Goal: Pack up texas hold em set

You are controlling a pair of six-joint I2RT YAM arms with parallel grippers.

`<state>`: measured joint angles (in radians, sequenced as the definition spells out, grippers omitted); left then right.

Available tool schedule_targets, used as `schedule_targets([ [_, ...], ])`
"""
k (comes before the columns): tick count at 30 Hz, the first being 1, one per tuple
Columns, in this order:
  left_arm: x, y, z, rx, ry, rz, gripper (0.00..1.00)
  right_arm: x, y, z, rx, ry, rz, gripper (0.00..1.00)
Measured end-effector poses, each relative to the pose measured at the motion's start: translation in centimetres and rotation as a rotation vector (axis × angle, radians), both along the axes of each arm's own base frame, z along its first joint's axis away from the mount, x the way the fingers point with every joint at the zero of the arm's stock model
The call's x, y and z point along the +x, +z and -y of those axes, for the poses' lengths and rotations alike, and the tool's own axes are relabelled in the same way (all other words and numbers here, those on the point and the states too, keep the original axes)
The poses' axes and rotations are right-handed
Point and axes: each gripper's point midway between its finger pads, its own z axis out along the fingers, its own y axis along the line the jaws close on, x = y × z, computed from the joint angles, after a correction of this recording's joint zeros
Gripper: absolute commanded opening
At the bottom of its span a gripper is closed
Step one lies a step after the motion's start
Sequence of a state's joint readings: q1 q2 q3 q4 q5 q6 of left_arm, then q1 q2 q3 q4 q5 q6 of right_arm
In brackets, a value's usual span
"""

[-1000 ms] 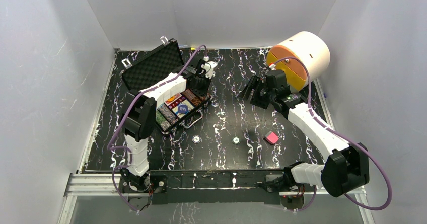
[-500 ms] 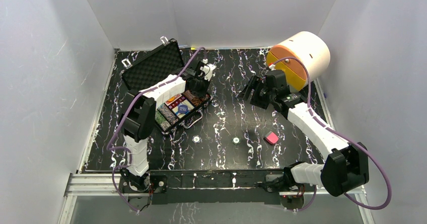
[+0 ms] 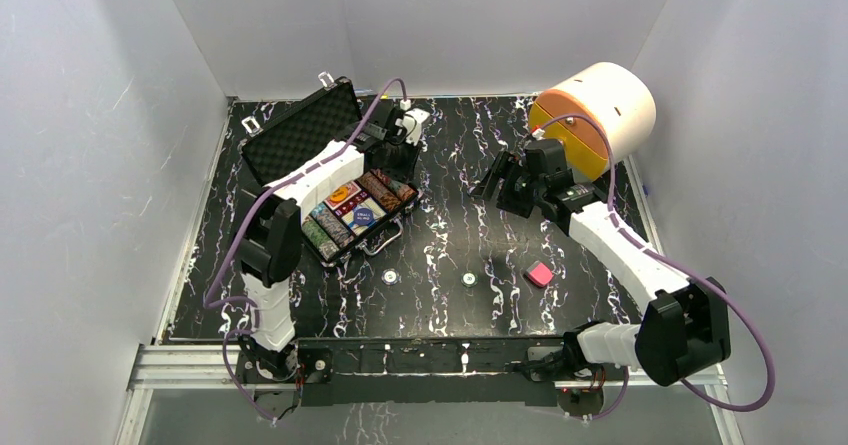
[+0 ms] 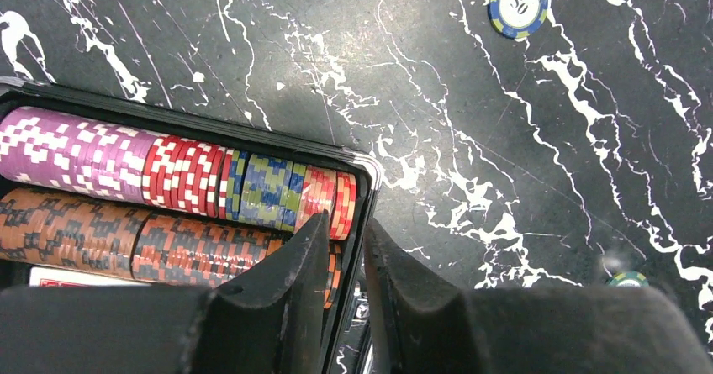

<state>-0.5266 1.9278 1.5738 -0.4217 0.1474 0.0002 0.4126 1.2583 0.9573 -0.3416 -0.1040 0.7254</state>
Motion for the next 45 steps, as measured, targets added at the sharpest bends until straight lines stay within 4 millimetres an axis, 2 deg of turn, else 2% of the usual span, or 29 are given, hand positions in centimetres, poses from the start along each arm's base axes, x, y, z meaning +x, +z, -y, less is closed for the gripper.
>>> schedule_targets([
  [2, 0.1, 0.3, 0.1, -0.008, 0.003, 0.007, 0.13, 0.0, -0.2, 0.0, -0.003, 0.0, -0.005, 0.79],
  [10, -0.4, -0.2, 0.3, -0.029, 0.02, -0.022, 0.14, 0.5, -1.1, 0.2, -0.044, 0.012, -0.008, 0.79],
  [13, -0.9, -0.9, -0.3, -0.027, 0.062, -0.031, 0.22, 1.5, -2.3, 0.2, -0.096, 0.029, -0.022, 0.79],
  [16, -2.2, -0.4, -1.4, -0.04, 0.108, -0.023, 0.31, 3.2, -4.0, 0.1, -0.163, 0.045, -0.05, 0.8],
  [19, -3.7, 2.4, -2.5, -0.088, 0.153, 0.035, 0.46, 5.1, -6.0, 0.0, -0.23, 0.053, -0.08, 0.8],
  [22, -5.0, 6.6, -3.5, -0.17, 0.194, 0.13, 0.58, 6.6, -8.1, 0.2, -0.301, 0.058, -0.114, 0.8],
  [25, -6.2, 10.1, -4.4, -0.248, 0.222, 0.214, 0.76, 8.5, -10.3, 0.2, -0.379, 0.062, -0.146, 0.81],
  [27, -6.9, 11.5, -5.0, -0.28, 0.243, 0.245, 0.93, 9.5, -11.4, 0.4, -0.427, 0.06, -0.167, 0.81],
  [28, -7.2, 11.8, -5.2, -0.289, 0.253, 0.254, 0.98, 10.0, -11.9, 0.4, -0.45, 0.063, -0.174, 0.81],
  [34, -8.5, 11.1, -6.4, -0.304, 0.309, 0.241, 0.98, 11.4, -13.2, 0.7, -0.529, 0.074, -0.198, 0.8],
  [41, -8.9, 10.8, -6.1, -0.337, 0.325, 0.221, 0.98, 11.8, -14.3, 0.6, -0.569, 0.105, -0.225, 0.79],
  [45, -9.1, 10.4, -6.0, -0.342, 0.326, 0.201, 0.98, 12.3, -14.3, 0.1, -0.586, 0.132, -0.222, 0.77],
])
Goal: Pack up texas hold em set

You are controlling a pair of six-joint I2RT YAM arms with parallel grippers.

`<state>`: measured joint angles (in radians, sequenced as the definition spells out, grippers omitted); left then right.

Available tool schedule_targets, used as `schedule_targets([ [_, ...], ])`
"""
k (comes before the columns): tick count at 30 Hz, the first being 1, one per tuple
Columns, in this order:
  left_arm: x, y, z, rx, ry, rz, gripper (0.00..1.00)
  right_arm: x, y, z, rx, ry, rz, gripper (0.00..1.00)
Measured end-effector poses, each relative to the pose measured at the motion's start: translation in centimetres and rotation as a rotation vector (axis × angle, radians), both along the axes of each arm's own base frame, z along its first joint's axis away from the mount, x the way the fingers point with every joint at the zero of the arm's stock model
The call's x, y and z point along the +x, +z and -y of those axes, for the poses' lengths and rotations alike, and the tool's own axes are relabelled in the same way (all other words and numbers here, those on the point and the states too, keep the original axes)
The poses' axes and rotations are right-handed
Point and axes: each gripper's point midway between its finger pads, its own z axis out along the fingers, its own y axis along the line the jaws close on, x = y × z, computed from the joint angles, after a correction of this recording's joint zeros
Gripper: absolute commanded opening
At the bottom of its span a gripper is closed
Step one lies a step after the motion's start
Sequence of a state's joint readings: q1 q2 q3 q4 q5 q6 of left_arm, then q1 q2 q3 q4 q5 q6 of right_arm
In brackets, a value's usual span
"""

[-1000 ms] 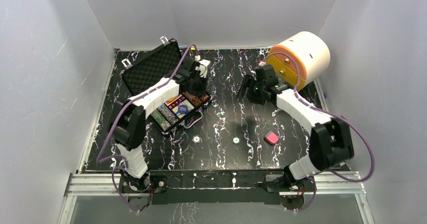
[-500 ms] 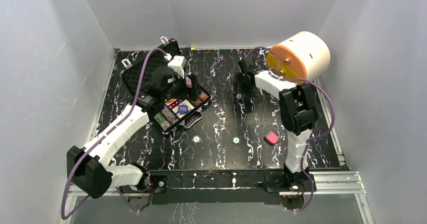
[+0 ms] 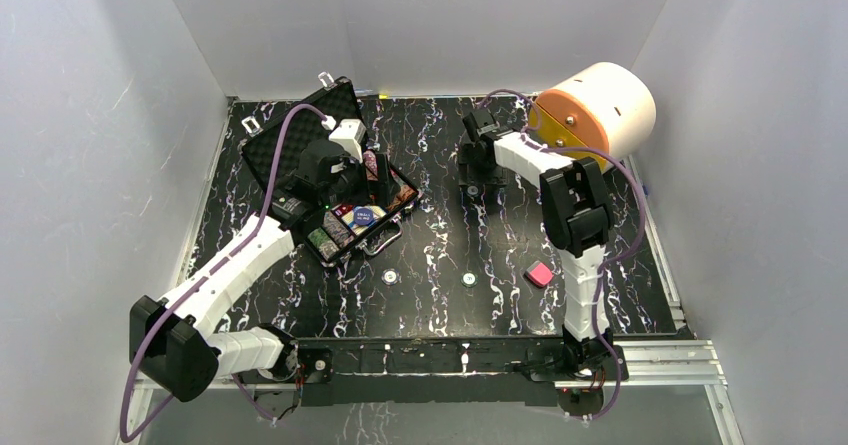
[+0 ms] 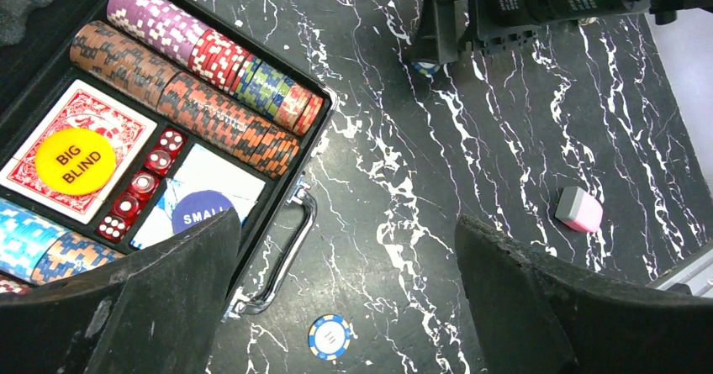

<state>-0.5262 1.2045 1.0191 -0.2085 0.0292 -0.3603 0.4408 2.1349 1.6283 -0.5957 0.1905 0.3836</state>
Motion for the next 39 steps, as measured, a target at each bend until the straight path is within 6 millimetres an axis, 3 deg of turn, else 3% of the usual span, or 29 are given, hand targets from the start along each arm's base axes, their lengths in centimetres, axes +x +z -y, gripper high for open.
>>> schedule_targets([
  [9, -0.1, 0.0, 0.2, -0.011, -0.005, -0.007, 0.98, 0.2, 0.1, -0.8, -0.024, 0.037, 0.004, 0.65],
  [17, -0.1, -0.1, 0.2, -0.011, -0.005, -0.01, 0.98, -0.2, 0.3, -0.9, -0.059, 0.039, 0.001, 0.64],
  [26, -0.1, -0.1, 0.2, -0.01, -0.004, -0.012, 0.98, -0.4, 0.8, -1.4, -0.067, 0.051, 0.009, 0.7],
  [39, -0.1, -0.4, 0.3, -0.015, 0.0, -0.026, 0.98, -0.5, 0.0, -1.7, -0.063, 0.054, -0.011, 0.58],
])
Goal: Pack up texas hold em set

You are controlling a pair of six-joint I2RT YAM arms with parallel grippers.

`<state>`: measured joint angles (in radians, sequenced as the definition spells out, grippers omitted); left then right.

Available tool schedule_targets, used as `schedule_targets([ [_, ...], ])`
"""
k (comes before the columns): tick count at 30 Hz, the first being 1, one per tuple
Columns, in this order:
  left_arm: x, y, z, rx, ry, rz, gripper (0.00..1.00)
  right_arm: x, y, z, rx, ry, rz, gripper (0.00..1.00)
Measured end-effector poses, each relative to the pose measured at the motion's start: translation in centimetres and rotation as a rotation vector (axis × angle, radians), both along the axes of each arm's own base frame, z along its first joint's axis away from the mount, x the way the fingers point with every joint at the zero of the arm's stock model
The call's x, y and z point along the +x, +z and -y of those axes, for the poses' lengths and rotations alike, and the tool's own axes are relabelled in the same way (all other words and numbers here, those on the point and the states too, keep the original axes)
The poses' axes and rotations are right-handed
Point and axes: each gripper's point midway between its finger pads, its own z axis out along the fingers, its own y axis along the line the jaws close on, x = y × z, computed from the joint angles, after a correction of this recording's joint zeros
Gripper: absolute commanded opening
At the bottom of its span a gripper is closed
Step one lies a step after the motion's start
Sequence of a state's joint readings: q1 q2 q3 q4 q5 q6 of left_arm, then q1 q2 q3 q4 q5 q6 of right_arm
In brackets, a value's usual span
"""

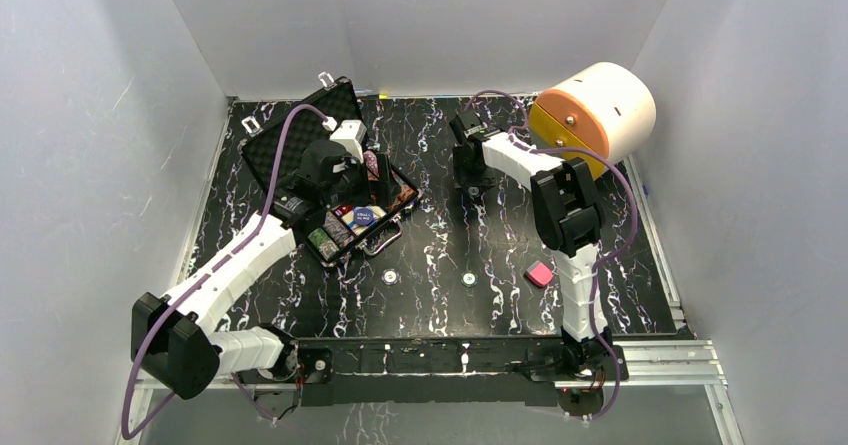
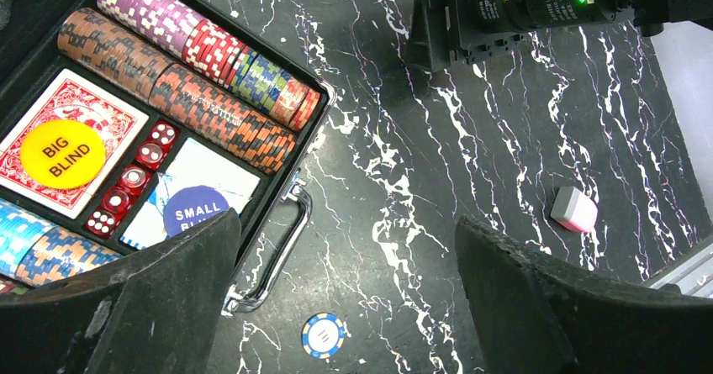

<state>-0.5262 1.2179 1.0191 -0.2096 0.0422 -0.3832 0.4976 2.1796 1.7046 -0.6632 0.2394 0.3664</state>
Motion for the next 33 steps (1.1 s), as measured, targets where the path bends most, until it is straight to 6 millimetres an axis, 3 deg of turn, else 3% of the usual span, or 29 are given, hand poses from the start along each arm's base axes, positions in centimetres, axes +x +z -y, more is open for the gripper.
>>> schedule_targets([
  [6, 0.0, -0.1, 0.0, -0.003, 0.0, -0.004, 0.98, 0.1, -0.1, -0.2, 0.009, 0.006, 0.001, 0.47],
  [10, 0.0, -0.1, 0.1, -0.003, -0.001, -0.006, 0.98, 0.1, -0.1, -0.2, 0.012, 0.01, -0.002, 0.46],
  [15, -0.1, -0.2, 0.1, -0.006, 0.001, -0.011, 0.98, 0.2, -0.1, -0.2, 0.021, 0.008, -0.004, 0.59],
  [19, -0.3, -0.7, 0.1, -0.005, -0.001, -0.026, 0.98, 0.3, -0.1, -0.1, 0.025, 0.005, -0.002, 0.62],
  [25, -0.3, -0.8, 0.1, -0.007, 0.0, -0.03, 0.98, 0.5, -0.2, -0.3, 0.037, 0.01, -0.003, 0.46],
  [33, -0.6, -1.2, 0.3, -0.012, -0.012, -0.044, 0.98, 0.5, -0.2, -0.3, 0.04, 0.011, 0.005, 0.43],
])
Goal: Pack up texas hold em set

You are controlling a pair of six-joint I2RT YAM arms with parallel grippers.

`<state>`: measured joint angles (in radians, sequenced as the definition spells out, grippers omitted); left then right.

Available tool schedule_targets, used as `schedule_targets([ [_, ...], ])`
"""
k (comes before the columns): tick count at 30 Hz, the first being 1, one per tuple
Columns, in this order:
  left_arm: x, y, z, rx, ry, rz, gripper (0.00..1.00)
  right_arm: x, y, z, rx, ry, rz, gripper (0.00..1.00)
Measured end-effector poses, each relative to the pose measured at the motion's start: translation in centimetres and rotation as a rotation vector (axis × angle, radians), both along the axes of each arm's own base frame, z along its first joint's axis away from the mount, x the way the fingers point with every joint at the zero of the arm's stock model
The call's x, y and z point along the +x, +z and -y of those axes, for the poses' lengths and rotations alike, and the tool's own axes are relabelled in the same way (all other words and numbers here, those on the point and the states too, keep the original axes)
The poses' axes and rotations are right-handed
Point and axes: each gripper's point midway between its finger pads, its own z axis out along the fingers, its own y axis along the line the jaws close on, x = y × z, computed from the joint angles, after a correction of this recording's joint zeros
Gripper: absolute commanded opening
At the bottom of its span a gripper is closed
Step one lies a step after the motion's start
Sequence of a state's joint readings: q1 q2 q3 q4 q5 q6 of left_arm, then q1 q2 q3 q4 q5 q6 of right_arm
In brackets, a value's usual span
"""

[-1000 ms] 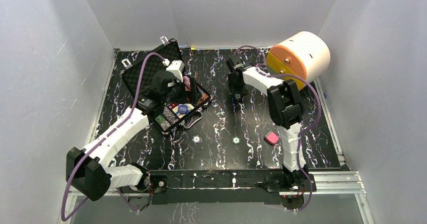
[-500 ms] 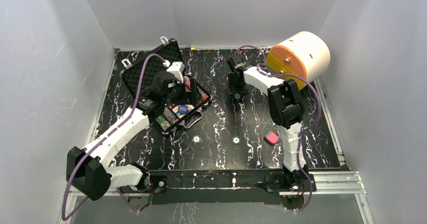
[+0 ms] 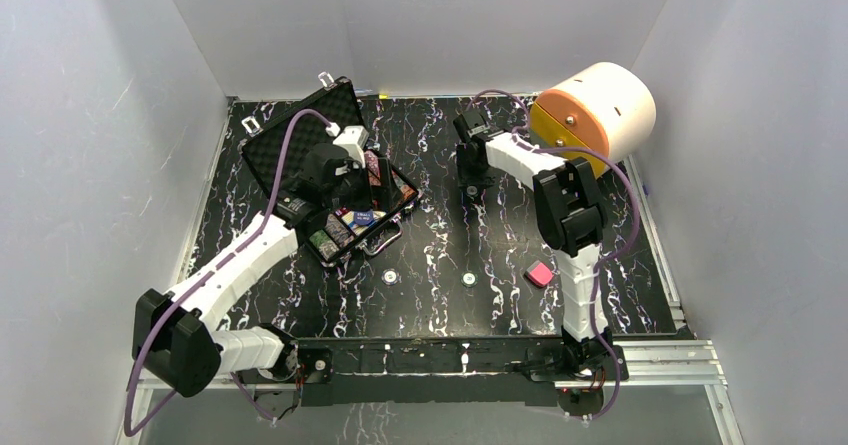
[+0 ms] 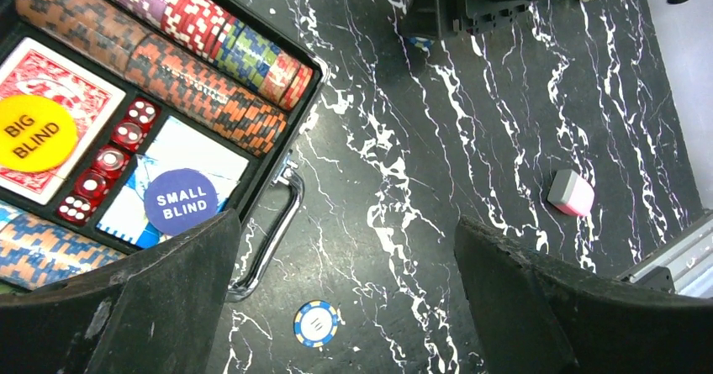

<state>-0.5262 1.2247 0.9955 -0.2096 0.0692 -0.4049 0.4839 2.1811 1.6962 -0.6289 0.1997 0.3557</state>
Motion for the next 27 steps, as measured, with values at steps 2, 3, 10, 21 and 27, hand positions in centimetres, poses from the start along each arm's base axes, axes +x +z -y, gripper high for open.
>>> schedule_targets([
  [2, -0.2, -0.7, 0.3, -0.002, -0.013, -0.022, 0.98, -0.1, 0.1, 0.0, 0.005, -0.004, 0.007, 0.44],
  [3, -0.3, -1.1, 0.5, -0.004, -0.021, -0.038, 0.98, -0.2, 0.1, 0.1, 0.01, -0.006, 0.011, 0.44],
  [10, -1.3, -4.9, 3.0, -0.077, -0.089, -0.2, 0.92, -4.2, 0.1, 0.3, 0.057, -0.001, -0.04, 0.45],
  [21, -4.7, -9.1, 9.2, -0.215, -0.171, -0.334, 0.71, -12.5, 1.7, -0.9, 0.281, -0.078, -0.128, 0.45],
  [27, -6.7, -11.4, 11.4, -0.277, -0.174, -0.358, 0.67, -14.0, 3.1, -2.1, 0.431, -0.149, -0.121, 0.45],
])
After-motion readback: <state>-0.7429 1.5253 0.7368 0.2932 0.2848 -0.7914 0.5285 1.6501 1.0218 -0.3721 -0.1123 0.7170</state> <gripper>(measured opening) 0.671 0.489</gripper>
